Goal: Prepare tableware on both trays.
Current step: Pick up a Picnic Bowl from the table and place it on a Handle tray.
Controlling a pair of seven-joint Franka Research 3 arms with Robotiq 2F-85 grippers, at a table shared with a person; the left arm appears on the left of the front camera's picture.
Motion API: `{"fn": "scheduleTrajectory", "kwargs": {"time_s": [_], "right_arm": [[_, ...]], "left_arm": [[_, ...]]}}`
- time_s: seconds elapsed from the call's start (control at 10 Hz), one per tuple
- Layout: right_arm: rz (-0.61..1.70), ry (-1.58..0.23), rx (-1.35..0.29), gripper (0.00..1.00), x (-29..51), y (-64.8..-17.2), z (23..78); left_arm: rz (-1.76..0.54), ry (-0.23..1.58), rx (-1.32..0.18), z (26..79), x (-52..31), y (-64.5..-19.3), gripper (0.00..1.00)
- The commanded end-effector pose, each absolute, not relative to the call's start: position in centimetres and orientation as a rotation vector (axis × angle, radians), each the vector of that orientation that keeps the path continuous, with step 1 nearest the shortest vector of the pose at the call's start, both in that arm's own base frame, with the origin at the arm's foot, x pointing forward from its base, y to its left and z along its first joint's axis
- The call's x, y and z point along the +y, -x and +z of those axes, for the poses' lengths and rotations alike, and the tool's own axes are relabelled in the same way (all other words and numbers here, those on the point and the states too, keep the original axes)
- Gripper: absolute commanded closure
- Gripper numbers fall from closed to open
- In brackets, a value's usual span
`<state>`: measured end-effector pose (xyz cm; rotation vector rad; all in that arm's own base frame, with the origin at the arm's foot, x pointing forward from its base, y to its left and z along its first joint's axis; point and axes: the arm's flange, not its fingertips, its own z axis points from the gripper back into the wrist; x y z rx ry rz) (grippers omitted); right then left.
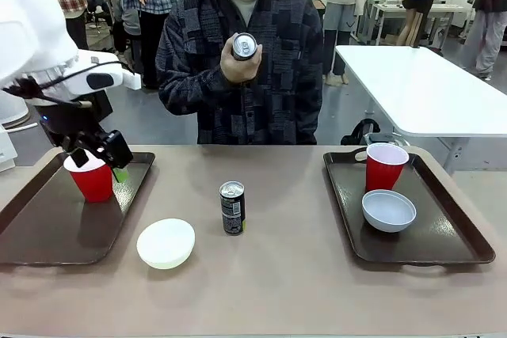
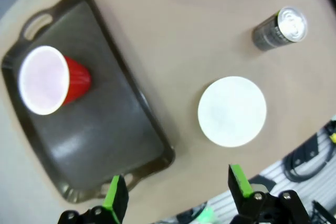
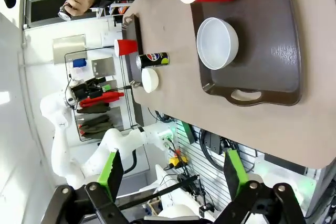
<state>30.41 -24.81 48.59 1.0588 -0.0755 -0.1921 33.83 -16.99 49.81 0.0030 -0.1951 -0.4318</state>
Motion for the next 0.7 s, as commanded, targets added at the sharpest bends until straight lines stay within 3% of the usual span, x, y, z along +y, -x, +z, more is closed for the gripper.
{"fn": "scheduleTrajectory", "kwargs": {"time_s": [0.0,0.3,0.6], "right_arm": [[-0.186,-1.071,-0.078,0.00,-24.8,-29.9,48.9],[-0.186,-1.071,-0.078,0.00,-24.8,-29.9,48.9],[-0.186,-1.071,-0.078,0.00,-24.8,-29.9,48.9]], "left_arm": [[-0.380,-0.006,-0.232,47.7,-18.8,-33.9,0.00],[-0.360,-0.033,-0.249,44.6,-20.1,-34.4,0.00],[-0.387,-0.004,-0.229,45.7,-19.4,-34.2,0.00]]}}
